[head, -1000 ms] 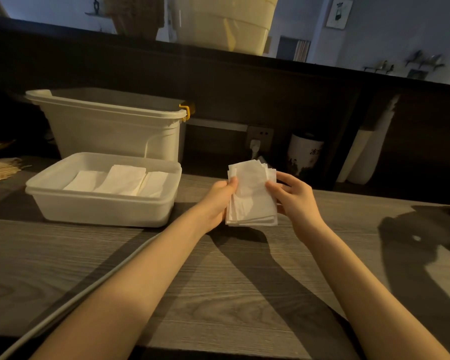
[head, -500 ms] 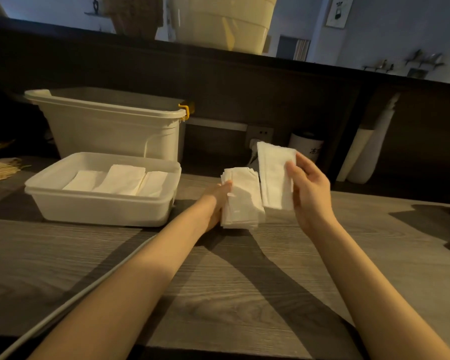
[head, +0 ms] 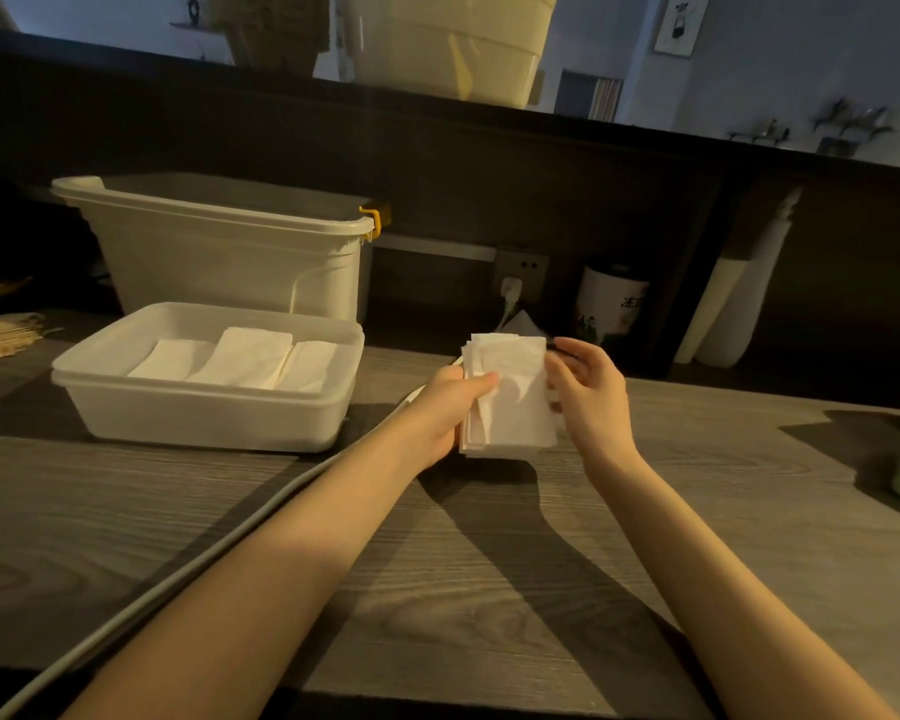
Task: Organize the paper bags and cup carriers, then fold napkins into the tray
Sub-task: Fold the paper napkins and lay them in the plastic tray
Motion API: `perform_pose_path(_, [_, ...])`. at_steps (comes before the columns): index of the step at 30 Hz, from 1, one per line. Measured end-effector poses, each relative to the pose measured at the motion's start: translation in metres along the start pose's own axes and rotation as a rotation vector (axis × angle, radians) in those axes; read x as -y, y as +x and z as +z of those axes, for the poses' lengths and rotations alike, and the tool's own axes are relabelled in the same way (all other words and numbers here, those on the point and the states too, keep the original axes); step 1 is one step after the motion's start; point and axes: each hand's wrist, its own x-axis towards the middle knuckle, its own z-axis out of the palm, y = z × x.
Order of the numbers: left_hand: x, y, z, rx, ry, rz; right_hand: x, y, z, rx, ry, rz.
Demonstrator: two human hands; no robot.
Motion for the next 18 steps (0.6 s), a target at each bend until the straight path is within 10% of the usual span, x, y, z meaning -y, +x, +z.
perform_pose_path(10, [0.005, 0.003, 0.006, -0.145, -0.044, -0.008, 0.007, -0.016, 0.010, 0.480, 0.001, 0.093])
perform_pose_path(18, [0.001, 0.004, 0.000, -0.210, 0.016, 0.122, -0.001, -0.003, 0.008, 0.350, -0.086, 0.025])
